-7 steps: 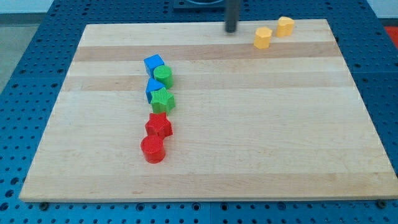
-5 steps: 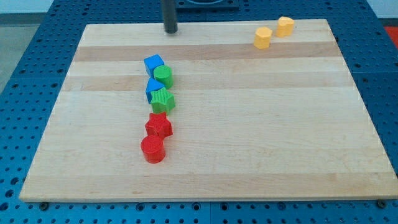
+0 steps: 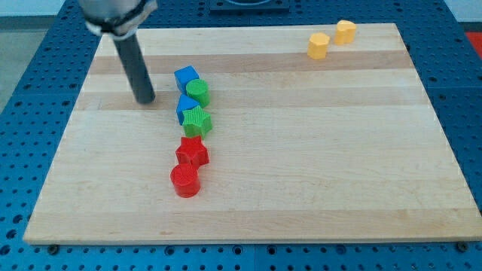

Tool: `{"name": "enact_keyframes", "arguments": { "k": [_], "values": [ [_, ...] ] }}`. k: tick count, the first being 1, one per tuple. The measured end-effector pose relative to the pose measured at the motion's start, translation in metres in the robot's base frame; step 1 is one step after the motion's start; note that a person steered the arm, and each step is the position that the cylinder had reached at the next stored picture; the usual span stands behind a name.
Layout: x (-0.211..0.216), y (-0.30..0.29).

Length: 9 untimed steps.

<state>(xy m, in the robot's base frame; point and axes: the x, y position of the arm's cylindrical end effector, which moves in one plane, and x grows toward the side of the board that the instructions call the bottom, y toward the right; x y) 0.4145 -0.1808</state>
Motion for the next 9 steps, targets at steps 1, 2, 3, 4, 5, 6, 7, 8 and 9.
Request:
{"name": "enact_keyframes", "arguments": {
  "k": [1, 2, 3, 4, 5, 6, 7, 8, 9],
  "values": [
    [0.090, 0.000],
    [0.113, 0.000],
    [0.116, 0.008],
    [0.113, 0.031],
    [0.108, 0.054],
    [0.105, 0.076],
    [0.104, 0.087],
    [0.092, 0.095],
    [0.070, 0.097]
  ]
}}
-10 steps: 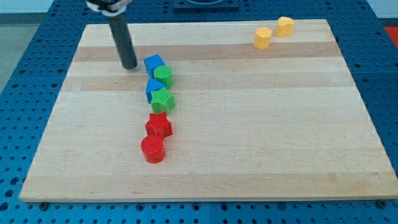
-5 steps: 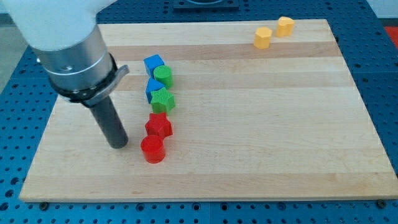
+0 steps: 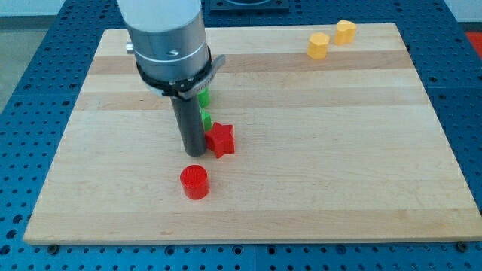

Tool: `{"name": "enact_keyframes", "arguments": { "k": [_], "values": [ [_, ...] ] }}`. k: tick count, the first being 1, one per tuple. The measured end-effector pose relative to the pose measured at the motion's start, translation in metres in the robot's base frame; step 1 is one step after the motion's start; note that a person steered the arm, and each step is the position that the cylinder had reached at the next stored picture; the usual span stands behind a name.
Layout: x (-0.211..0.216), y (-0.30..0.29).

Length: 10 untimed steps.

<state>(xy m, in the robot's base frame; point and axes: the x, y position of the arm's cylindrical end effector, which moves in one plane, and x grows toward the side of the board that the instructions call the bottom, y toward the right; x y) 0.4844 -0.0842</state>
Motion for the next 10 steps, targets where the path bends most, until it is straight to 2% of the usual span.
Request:
{"name": "enact_keyframes", "arguments": {
  "k": [2, 4, 7, 10],
  "values": [
    [-0.002, 0.062],
    [-0.003, 0.083],
    [-0.062, 0.120],
    [-0.054, 0.139]
  ]
}}
